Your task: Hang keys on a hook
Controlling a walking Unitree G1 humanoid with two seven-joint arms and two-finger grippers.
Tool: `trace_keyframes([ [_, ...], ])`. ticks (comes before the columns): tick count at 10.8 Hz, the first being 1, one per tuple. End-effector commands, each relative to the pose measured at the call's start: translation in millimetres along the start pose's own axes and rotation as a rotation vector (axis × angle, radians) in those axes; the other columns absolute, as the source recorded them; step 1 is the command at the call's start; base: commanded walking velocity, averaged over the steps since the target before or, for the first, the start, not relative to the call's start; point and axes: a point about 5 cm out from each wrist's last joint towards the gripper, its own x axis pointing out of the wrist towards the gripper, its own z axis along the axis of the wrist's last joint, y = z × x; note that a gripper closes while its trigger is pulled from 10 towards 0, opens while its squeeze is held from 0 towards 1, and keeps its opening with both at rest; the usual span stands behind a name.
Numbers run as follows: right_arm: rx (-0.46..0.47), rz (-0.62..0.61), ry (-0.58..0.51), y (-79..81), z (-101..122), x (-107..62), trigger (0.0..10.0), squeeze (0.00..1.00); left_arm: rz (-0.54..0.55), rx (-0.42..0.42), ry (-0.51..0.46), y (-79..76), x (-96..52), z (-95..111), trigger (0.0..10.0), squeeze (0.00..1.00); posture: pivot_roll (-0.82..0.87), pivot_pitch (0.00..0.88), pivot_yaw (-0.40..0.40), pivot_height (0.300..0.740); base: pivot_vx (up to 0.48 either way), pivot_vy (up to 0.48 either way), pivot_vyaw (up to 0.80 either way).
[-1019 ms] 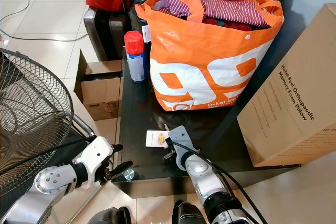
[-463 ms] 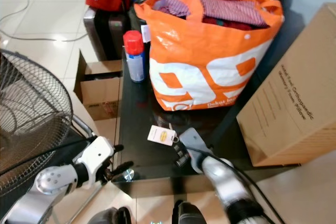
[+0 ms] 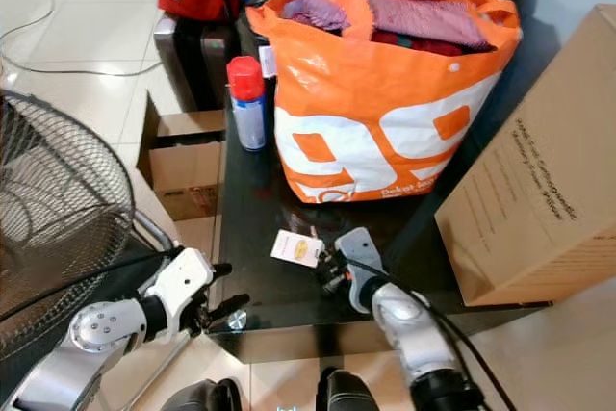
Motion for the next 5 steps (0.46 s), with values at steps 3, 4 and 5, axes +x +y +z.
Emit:
trace_keyframes([
  [3,0.035,-0.052,0.063,8.3,-11.6,1.0,10.0,1.00,-0.009,-0.002,0.010,-2.0,-1.3,-3.1,10.0,0.00,-0.10,0.163,-0.006,0.740,0.000,0.000,0.00],
  [4,0.042,-0.060,0.074,9.8,-13.3,1.8,10.0,1.00,-0.009,-0.002,0.010,-2.2,-1.6,-3.2,10.0,0.00,-0.10,0.163,-0.006,0.740,0.000,0.000,0.00],
  [5,0.058,-0.066,0.083,11.2,-15.0,2.7,10.0,1.00,-0.009,-0.002,0.011,-2.4,-1.7,-3.3,10.0,0.00,-0.10,0.162,-0.007,0.740,0.000,0.000,0.00],
])
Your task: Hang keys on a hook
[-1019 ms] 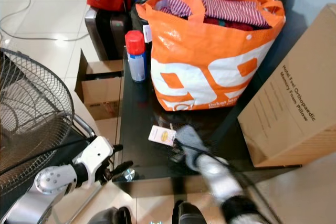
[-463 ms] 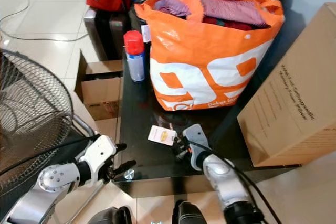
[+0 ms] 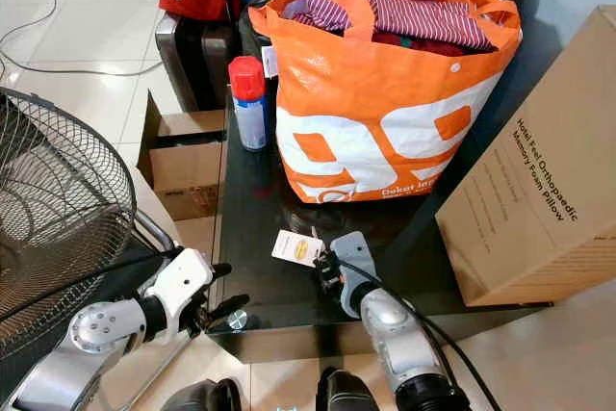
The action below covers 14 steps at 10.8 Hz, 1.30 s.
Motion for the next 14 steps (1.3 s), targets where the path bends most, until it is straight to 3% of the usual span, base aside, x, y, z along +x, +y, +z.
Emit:
trace_keyframes([
  [1,0.018,-0.012,0.036,0.6,-8,-0.7,10.0,1.00,-0.009,-0.002,0.010,-2.4,-1.5,-3,10.0,0.00,-0.10,0.163,-0.007,0.740,0.000,0.000,0.00],
  [2,0.005,-0.008,0.041,4.7,-8,2.0,10.0,0.10,-0.008,-0.001,0.010,-2.4,-1.6,-3,10.0,0.00,-0.09,0.166,-0.008,0.740,0.000,0.000,0.00],
  [3,-0.035,0.003,0.050,9.1,-8,5.4,10.0,0.00,-0.008,-0.001,0.012,-2.0,-2.0,-2,10.0,0.00,-0.09,0.174,-0.007,0.740,0.000,0.000,0.00],
  [8,-0.045,-0.062,0.027,13.0,5,22.9,10.0,0.00,-0.011,-0.003,0.031,-2.7,-9.7,-5,10.0,0.00,-0.07,0.211,-0.001,0.740,0.000,0.000,0.00],
  [13,-0.072,-0.150,0.079,2.0,-5,23.9,10.0,0.00,-0.020,-0.003,0.041,-2.8,-11.9,-6,10.0,0.00,-0.07,0.217,0.003,0.740,0.000,0.000,0.00],
  [14,-0.071,-0.147,0.075,-0.7,-6,22.7,2.5,0.00,-0.022,-0.003,0.039,-3.3,-10.7,-5,10.0,0.00,-0.07,0.215,0.002,0.740,0.000,0.000,0.00],
])
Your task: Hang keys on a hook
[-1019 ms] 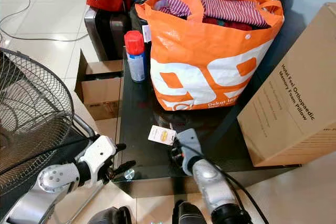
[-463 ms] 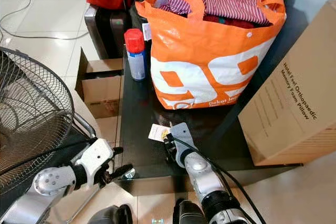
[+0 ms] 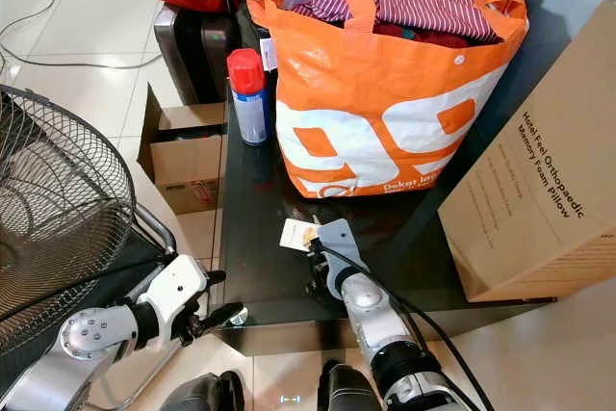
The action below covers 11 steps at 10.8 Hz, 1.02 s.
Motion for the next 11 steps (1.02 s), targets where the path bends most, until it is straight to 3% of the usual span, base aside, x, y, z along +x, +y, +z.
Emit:
trace_keyframes([
  [1,0.010,-0.010,0.076,-3.9,-18.0,-3.8,0.5,0.00,-0.009,-0.001,0.009,-1.1,-1.4,-0.7,10.0,0.00,-0.07,0.215,0.001,0.740,0.000,0.000,0.00],
  [2,0.010,-0.010,0.074,-4.3,-17.9,-3.5,0.0,0.00,-0.009,0.000,0.008,-1.0,-1.1,-0.5,10.0,0.00,-0.07,0.215,0.000,0.740,0.000,0.000,0.00],
  [11,-0.018,0.061,0.036,-8.8,-18.2,-6.1,0.0,0.00,-0.011,-0.001,0.000,-0.6,2.4,0.5,10.0,0.00,-0.08,0.207,0.002,0.740,0.000,0.000,0.00],
])
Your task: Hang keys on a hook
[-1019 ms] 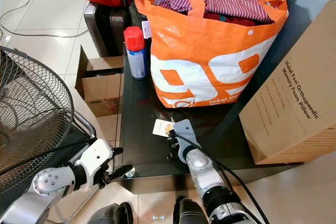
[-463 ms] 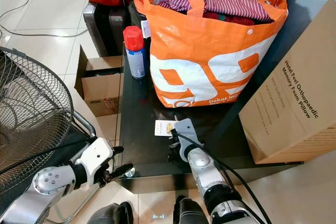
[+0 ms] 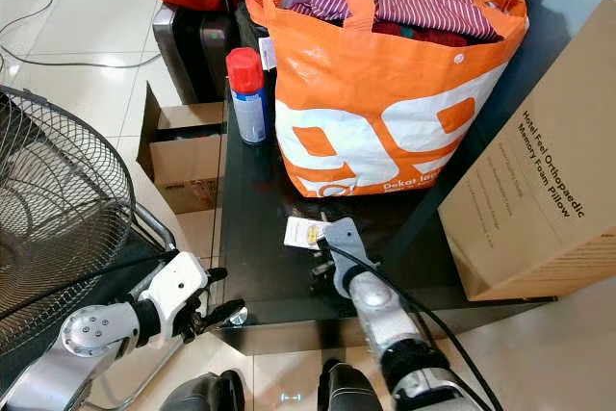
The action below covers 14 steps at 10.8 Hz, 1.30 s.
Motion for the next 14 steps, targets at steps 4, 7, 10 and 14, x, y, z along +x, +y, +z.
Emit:
trace_keyframes([
  [4,-0.120,0.191,0.031,-15.2,-26,-27.7,0.0,0.00,-0.010,-0.001,0.007,-1.5,4.6,-2,10.0,0.00,-0.09,0.192,0.003,0.740,0.000,0.000,0.00],
  [7,-0.074,0.200,-0.022,-39.0,-26,-49.9,0.0,0.00,-0.015,0.004,-0.014,-0.8,13.5,3,10.0,0.00,-0.12,0.170,0.009,0.740,0.000,0.000,0.00],
  [10,-0.008,0.191,-0.160,-36.3,1,-52.0,0.0,0.00,-0.013,0.008,-0.038,0.6,21.2,7,10.0,0.00,-0.13,0.136,0.010,0.740,0.000,0.000,0.00],
  [14,-0.132,0.195,-0.018,-28.9,-20,-52.1,10.0,1.00,-0.013,0.015,-0.058,1.9,29.4,12,10.0,0.00,-0.14,0.110,0.006,0.740,0.000,0.000,0.00],
])
